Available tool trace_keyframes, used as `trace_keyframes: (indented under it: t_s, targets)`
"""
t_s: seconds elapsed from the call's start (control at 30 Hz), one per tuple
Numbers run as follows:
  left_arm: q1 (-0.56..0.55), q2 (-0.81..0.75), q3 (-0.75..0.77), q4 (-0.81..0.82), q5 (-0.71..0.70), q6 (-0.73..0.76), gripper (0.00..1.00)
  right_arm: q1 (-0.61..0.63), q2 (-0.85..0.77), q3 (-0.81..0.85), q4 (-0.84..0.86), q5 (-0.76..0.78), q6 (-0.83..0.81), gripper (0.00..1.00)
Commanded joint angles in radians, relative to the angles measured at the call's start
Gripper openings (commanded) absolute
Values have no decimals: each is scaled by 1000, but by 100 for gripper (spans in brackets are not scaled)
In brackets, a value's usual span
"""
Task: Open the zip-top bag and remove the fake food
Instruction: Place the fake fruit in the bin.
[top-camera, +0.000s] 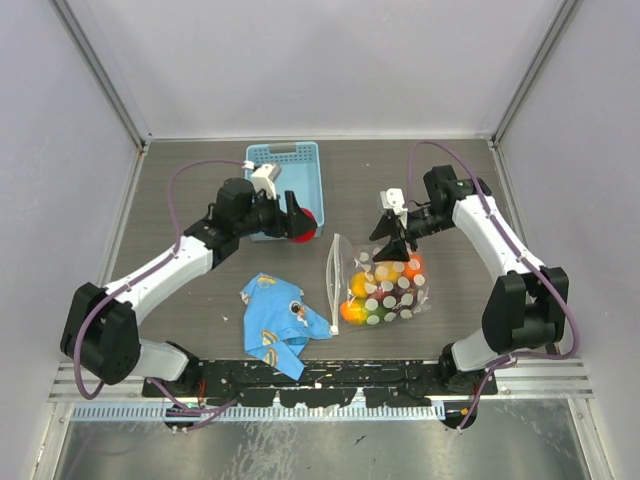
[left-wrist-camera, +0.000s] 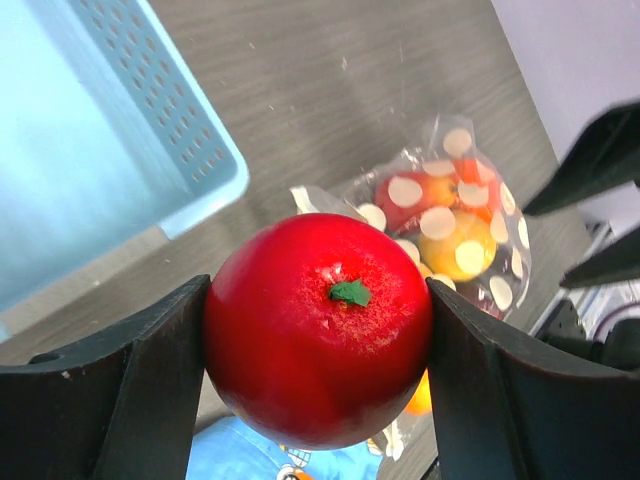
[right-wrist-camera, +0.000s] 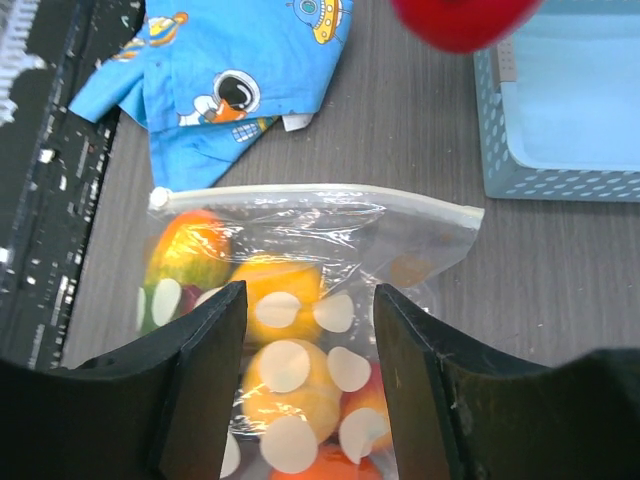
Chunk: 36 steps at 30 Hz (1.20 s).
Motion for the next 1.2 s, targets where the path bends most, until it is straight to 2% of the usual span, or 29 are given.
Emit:
trace_keyframes:
  t_s: [0.0, 0.23, 0.57, 0.7, 0.83, 0.87, 0.93, 1.0, 1.17]
  targets:
    - [63, -16, 85, -55, -46, -33, 8, -2, -66, 22, -30, -14, 187, 59]
    - [89, 119, 229, -185, -233, -38, 9, -16, -178, -124, 183, 64, 418, 62]
    - [107, 412, 544, -432, -520, -108, 18, -21, -153, -151, 195, 53, 408, 63]
    - [107, 487, 626, -495, -569, -135, 29, -21, -148, -155, 198, 62, 409, 64]
    - [107, 522, 654, -500, -585, -156, 55, -21, -145, -157, 200, 65, 409, 65]
    - [107, 526, 660, -508, -598, -164, 58, -22, -146, -160, 202, 67, 410, 66]
    - [107, 531, 675, -527, -621, -178, 81, -24, -147, -159, 204, 67, 409, 67]
    - [107, 520, 671, -525, -631, -180, 100, -22, -149, -159, 203, 62, 410, 68]
    - [107, 461, 624, -461, -643, -169, 98, -23, -161, -170, 208, 42, 400, 71]
